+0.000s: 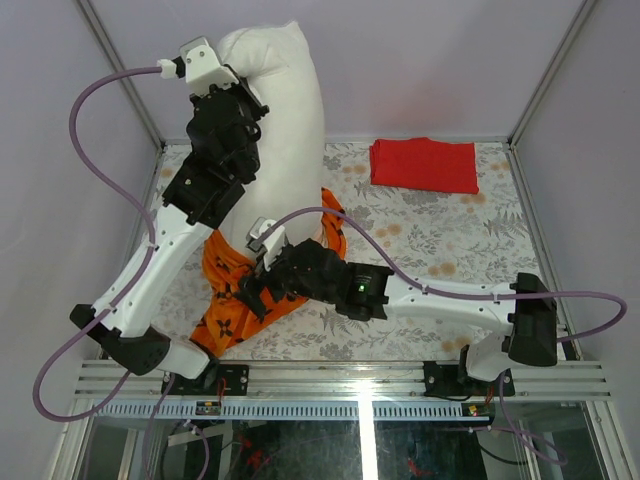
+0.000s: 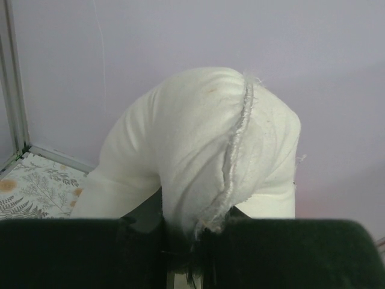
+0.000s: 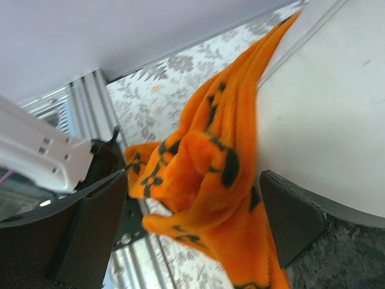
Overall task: Remove the pillowcase from the pillow
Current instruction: Remove the pillow from the pillowcase.
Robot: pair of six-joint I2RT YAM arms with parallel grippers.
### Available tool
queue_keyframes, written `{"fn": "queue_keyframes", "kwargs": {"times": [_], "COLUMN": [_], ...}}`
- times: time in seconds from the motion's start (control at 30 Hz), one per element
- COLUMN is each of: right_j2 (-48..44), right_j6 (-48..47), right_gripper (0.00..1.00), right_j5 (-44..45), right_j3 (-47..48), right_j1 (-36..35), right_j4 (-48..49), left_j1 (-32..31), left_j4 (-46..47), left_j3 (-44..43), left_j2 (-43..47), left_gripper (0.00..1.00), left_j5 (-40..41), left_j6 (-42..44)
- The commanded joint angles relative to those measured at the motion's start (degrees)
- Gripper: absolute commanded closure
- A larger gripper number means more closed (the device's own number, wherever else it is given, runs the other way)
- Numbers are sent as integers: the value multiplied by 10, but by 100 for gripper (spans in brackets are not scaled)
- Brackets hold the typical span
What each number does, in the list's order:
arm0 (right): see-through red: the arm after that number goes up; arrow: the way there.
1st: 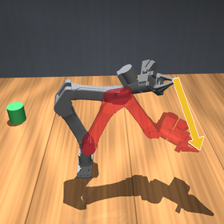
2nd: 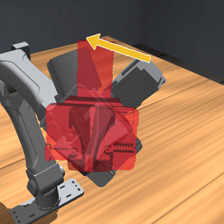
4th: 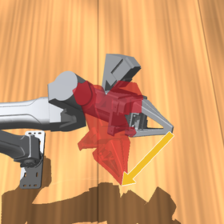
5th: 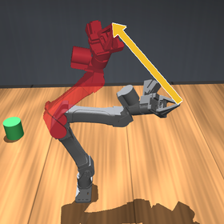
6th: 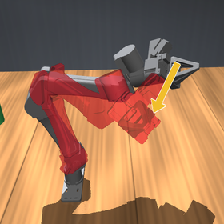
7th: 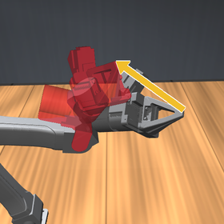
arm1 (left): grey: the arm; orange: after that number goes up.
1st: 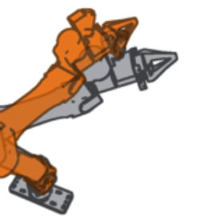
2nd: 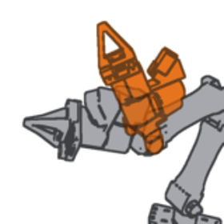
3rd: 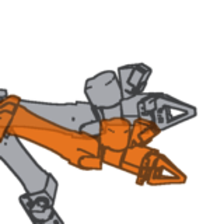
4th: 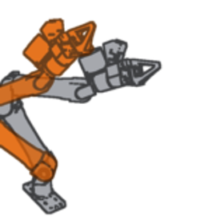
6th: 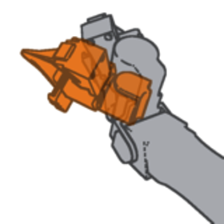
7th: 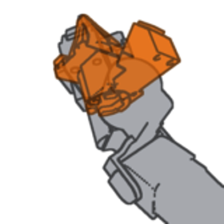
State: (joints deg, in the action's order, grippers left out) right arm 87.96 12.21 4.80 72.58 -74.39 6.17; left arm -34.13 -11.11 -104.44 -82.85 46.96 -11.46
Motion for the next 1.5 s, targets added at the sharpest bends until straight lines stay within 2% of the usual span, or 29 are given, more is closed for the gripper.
{"fn": "queue_keyframes", "kwargs": {"times": [0.0, 0.17, 0.27, 0.33, 0.37, 0.4, 0.43, 0.47, 0.57, 0.67, 0.77, 0.9, 0.97, 1.07, 1.23, 1.33, 1.47], "right_j2": [9, 51, 78, 95, 96, 97, 97, 94, 77, 46, 2, -122, -199, -278, -268, -265, -273], "right_j6": [-75, -81, -62, -47, -37, -27, -16, -3, 19, 52, 115, 212, 234, 237, 193, 208, 236], "right_gripper": [2, 6, 21, 45, 60, 81, 94, 100, 100, 100, 100, 100, 100, 100, 100, 100, 100], "right_j5": [81, 100, 81, 62, 51, 40, 31, 23, 16, 35, 48, -24, -32, 45, 130, 79, -18], "right_j3": [44, 64, 59, 45, 36, 25, 12, -4, -73, -165, -262, -393, -434, -410, -270, -266, -304], "right_j1": [1, 1, 1, 1, 1, 1, 1, 1, 1, 2, 10, 77, 124, 172, 208, 286, 437], "right_j4": [52, 45, 40, 40, 42, 42, 42, 42, 41, 40, 40, 74, 60, -53, -257, -280, -264], "left_j1": [-1, -1, -1, -1, 0, 1, 2, 5, 29, 93, 151, 261, 312, 345, 368, 388, 404], "left_j4": [36, 30, 19, 11, 7, 5, 1, -5, -53, -141, -184, -236, -253, -262, -274, -287, -289], "left_j3": [-27, -36, -43, -50, -54, -56, -59, -63, -110, -170, -185, -181, -178, -169, -165, -173, -172], "left_j2": [6, 4, -2, -7, -9, -11, -13, -16, -35, -59, -56, -35, -29, -25, -33, -37, -28], "left_gripper": [100, 100, 100, 100, 100, 100, 100, 100, 100, 100, 100, 100, 100, 100, 100, 100, 100], "left_j5": [44, 42, 42, 47, 51, 55, 56, 56, 53, 15, -2, -99, -153, -190, -215, -232, -237], "left_j6": [23, 23, 22, 24, 26, 27, 28, 28, 33, -4, -26, -91, -118, -135, -148, -156, -154]}}
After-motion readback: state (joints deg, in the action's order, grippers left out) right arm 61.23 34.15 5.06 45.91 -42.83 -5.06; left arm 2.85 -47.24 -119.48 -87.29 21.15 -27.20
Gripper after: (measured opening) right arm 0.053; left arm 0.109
